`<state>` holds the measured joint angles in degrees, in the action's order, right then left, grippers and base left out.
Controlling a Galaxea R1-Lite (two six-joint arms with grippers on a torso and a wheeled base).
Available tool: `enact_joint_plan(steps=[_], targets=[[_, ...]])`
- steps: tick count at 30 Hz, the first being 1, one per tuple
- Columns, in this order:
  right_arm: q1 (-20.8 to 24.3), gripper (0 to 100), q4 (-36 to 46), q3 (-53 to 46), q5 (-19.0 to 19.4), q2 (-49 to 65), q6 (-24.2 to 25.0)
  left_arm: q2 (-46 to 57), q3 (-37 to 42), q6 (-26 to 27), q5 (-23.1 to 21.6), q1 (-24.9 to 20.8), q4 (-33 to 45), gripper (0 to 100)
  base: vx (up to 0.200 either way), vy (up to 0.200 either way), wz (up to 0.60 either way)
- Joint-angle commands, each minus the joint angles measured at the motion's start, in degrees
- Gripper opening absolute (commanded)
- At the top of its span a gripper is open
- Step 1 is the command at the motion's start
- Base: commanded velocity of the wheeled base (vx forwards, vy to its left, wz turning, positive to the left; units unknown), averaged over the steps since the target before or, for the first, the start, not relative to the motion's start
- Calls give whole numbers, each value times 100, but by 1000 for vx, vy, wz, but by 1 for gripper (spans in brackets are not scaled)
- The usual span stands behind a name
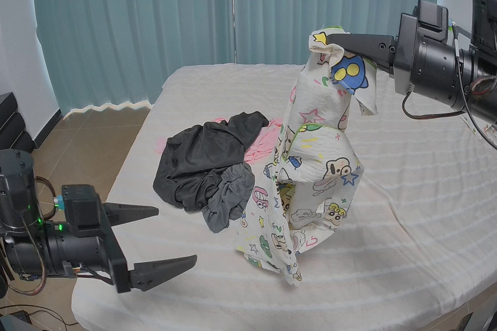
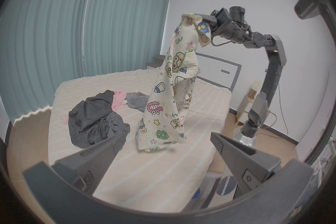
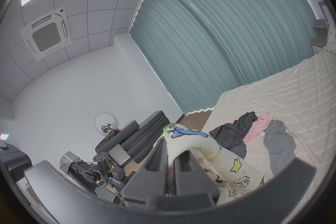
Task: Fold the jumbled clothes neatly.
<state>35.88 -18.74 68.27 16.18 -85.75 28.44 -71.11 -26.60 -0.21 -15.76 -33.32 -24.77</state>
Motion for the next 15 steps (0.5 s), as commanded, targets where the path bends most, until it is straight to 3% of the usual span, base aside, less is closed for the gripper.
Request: enact_joint_plan(steps=[1,5,7,15], targets=[[51,0,2,55,-1,14,-5,-729,-65,-428,741,-553,-828,100,0,0,0],[121,0,28,108,-27,-3,-5,-1212,-109,-559,1620,-957,-1680,100,0,0,0],[156,0,160,213,-44,6,-5,-1810,-179,-577,2446,-1239,-2207,100,0,0,0],[192,0,318,301,-53,14,-5,-2557,-592,-603,2728,-1546,-2656,100,0,0,0]])
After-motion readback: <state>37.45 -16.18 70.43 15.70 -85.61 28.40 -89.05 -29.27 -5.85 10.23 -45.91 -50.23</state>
